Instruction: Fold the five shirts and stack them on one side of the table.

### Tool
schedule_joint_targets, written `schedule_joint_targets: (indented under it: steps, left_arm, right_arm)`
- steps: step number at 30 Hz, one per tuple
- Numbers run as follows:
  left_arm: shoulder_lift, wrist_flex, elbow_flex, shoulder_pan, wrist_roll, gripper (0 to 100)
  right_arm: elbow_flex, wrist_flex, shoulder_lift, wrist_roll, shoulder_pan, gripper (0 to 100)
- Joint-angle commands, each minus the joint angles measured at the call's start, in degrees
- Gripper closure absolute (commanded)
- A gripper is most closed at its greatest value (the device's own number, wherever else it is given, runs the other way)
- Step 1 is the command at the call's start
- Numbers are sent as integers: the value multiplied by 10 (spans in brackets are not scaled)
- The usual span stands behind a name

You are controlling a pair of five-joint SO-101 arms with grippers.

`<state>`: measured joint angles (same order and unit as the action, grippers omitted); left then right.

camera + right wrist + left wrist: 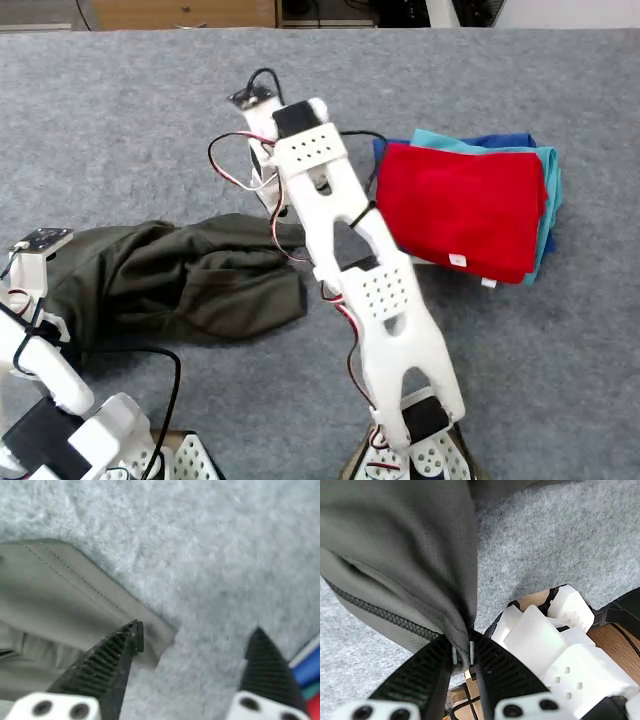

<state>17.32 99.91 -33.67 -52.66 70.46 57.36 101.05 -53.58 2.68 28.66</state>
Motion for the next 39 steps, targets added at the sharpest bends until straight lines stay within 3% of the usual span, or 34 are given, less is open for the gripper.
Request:
schedule_joint_targets:
  steps: [1, 8, 15, 22, 33, 39]
  left_arm:
    - [7, 4, 2, 1, -6, 982]
    - [7, 4, 2, 1, -6, 982]
    - [7, 4, 0, 1, -6, 982]
    - [7, 4, -1, 1, -6, 982]
    - [7, 4, -1, 1, -6, 982]
    - [7, 4, -1, 1, -7, 982]
  right_arm:
    - [-57, 11, 65, 55, -7, 814]
    - [-116, -29, 48, 177, -7, 893]
    - [-108, -22, -9, 212, -31, 889]
    - [-105, -23, -12, 212, -36, 671]
    - [-78, -30, -36, 212, -11, 794]
    - [-77, -31, -36, 213, 21, 800]
